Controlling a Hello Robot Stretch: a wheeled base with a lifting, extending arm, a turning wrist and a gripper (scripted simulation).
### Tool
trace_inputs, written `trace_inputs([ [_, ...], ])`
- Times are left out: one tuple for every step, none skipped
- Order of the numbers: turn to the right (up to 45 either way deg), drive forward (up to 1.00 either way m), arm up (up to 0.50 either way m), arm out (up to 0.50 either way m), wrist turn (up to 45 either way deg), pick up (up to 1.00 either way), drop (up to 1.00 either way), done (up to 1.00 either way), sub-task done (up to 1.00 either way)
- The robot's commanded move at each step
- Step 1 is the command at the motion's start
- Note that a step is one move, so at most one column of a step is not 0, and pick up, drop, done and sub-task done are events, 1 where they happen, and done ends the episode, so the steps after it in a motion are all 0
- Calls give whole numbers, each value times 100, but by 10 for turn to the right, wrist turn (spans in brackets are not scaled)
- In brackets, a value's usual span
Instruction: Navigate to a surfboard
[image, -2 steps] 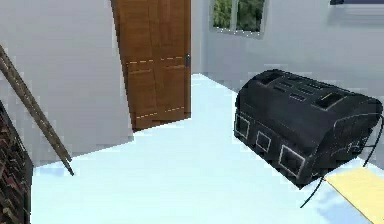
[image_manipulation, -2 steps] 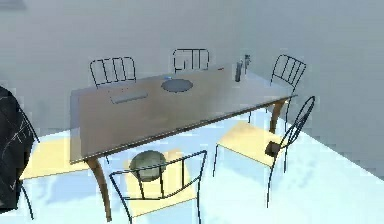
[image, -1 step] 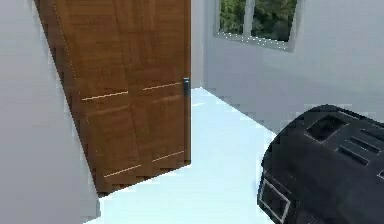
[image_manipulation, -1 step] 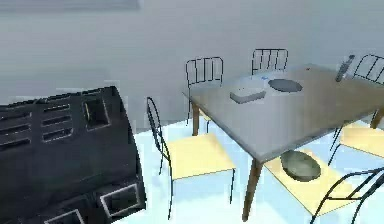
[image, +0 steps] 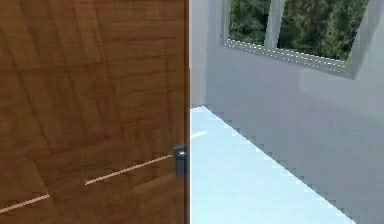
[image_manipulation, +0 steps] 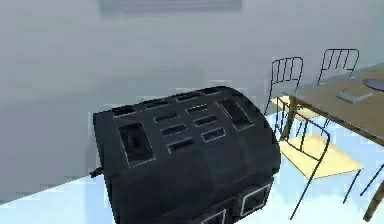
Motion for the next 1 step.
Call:
trace_inputs([
  [150,0,0,0,0,0,0,0,0],
])
